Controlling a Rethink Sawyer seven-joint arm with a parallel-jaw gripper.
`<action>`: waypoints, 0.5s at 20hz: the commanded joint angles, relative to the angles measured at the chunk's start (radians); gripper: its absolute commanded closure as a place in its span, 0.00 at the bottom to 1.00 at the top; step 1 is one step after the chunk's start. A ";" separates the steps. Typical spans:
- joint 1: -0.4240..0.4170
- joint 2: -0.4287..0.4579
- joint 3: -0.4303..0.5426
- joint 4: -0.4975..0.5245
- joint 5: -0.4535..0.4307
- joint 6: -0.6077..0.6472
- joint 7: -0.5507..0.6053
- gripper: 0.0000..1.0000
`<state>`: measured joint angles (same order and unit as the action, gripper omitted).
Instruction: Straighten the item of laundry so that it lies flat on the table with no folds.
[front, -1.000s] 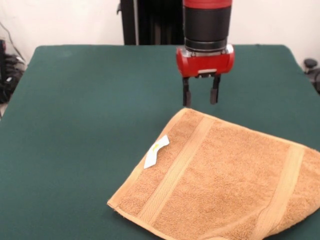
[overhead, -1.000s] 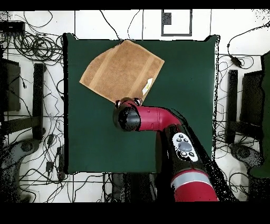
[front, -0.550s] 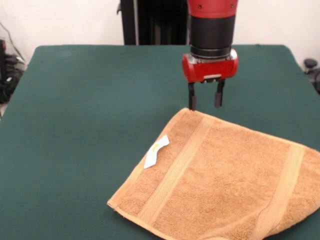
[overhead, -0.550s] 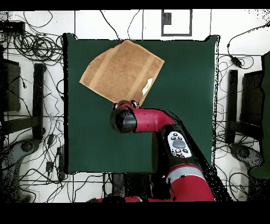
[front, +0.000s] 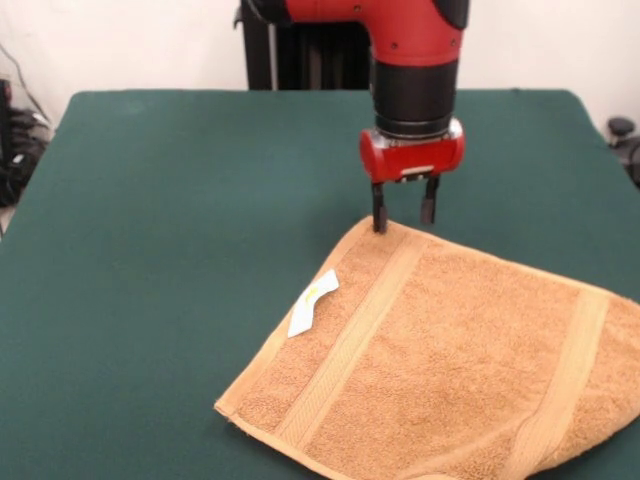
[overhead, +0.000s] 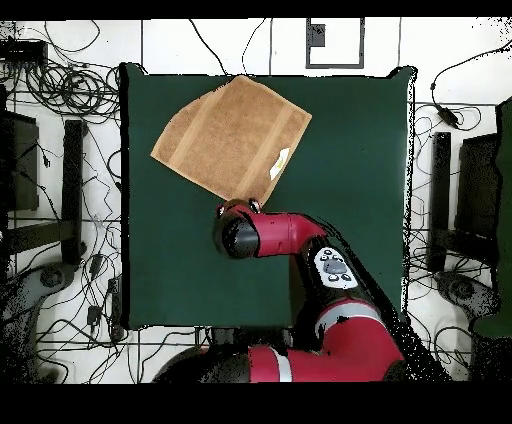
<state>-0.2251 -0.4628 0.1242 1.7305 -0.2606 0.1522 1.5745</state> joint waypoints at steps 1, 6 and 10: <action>-0.035 0.062 0.044 0.011 -0.050 0.000 0.068 0.00; -0.091 0.101 0.074 -0.012 -0.084 -0.006 0.040 0.00; -0.127 0.118 0.092 -0.026 -0.113 -0.008 0.020 0.00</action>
<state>-0.3016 -0.4360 0.1586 1.7308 -0.3029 0.1465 1.5745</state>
